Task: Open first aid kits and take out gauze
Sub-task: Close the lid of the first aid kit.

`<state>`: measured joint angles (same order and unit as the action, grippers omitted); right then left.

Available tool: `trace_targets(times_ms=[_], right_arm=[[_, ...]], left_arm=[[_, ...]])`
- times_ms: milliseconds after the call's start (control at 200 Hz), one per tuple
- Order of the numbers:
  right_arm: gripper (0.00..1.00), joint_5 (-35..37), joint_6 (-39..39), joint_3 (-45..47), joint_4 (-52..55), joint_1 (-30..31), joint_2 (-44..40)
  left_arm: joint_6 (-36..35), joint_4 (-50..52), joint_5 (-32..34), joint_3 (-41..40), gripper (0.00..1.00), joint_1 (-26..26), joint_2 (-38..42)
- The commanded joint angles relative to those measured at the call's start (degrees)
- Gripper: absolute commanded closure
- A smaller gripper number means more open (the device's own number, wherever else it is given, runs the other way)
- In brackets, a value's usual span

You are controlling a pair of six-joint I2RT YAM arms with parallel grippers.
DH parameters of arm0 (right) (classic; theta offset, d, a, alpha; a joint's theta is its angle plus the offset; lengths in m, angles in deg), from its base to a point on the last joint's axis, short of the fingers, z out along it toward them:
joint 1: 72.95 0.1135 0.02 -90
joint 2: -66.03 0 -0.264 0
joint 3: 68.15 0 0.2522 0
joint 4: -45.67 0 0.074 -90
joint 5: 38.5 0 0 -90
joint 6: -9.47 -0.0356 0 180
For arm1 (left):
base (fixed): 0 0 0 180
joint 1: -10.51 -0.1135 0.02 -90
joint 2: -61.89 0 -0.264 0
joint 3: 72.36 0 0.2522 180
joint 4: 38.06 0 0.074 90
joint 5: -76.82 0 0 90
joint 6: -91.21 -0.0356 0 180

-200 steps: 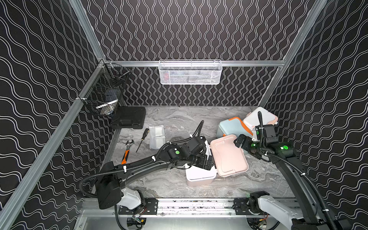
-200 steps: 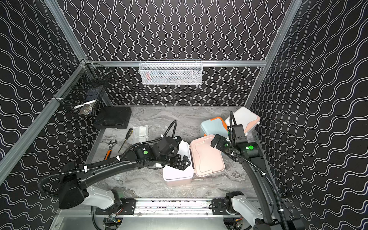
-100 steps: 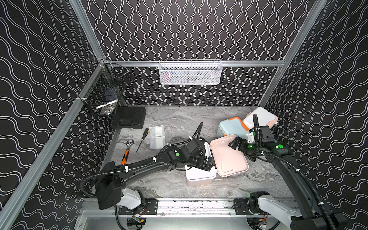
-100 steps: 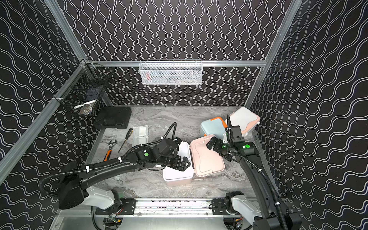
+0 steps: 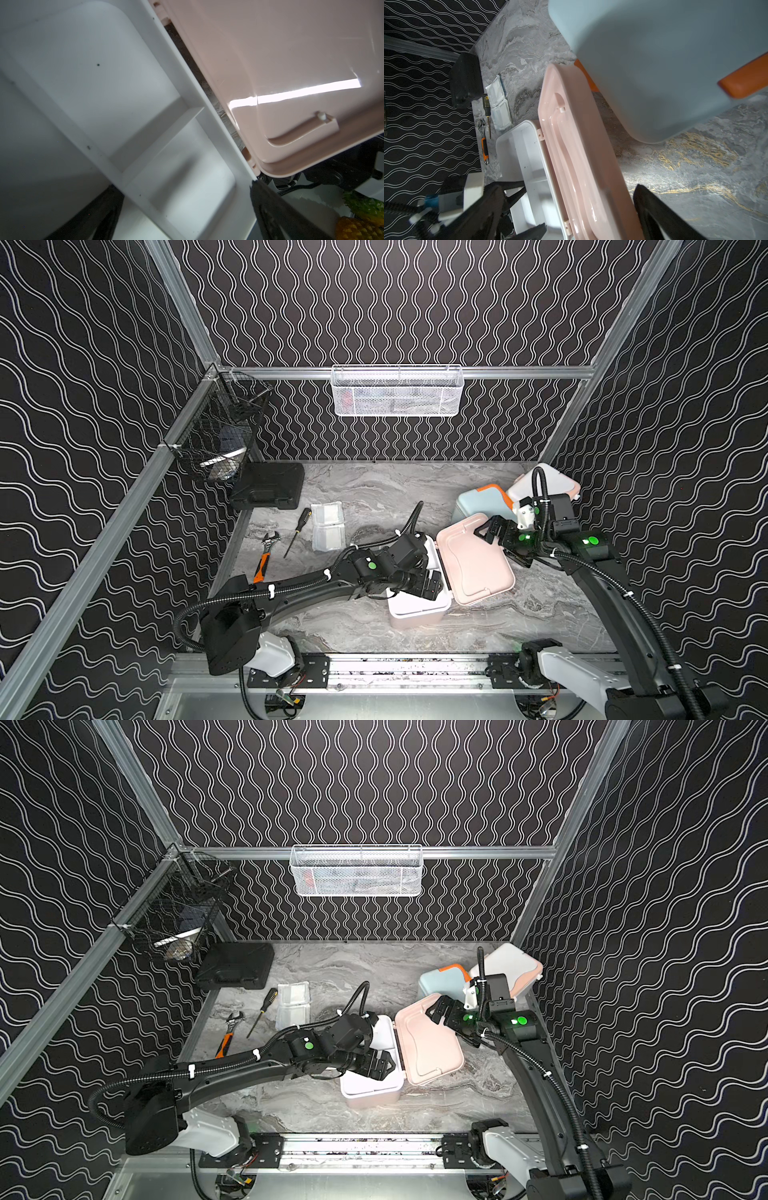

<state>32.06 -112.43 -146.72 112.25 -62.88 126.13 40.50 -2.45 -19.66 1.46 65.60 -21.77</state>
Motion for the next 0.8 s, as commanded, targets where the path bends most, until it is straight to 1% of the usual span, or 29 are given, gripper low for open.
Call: trace_targets(times_ms=[0,165,425,581,796], right_arm=[[0.00,-4.31,0.02,-1.87,0.27,0.20,-0.90],[0.00,-8.16,-0.22,-2.79,0.00,0.22,-1.19],[0.00,-11.47,-0.31,-4.76,0.44,0.22,-1.63],[0.00,-14.81,-0.45,-6.64,0.42,0.31,-1.46],[0.00,-19.05,-1.74,-7.23,-0.96,0.78,-1.69]], left_arm=[[0.53,-2.74,-1.22,0.01,0.01,0.02,-0.86],[-0.49,-4.82,-2.61,1.33,0.01,0.02,-2.86],[-1.92,-9.18,-3.49,2.75,0.01,0.02,-4.33],[-1.28,-11.35,-3.21,0.89,0.01,0.02,-2.18],[-0.13,-12.01,-1.56,-3.69,0.01,0.02,4.65]])
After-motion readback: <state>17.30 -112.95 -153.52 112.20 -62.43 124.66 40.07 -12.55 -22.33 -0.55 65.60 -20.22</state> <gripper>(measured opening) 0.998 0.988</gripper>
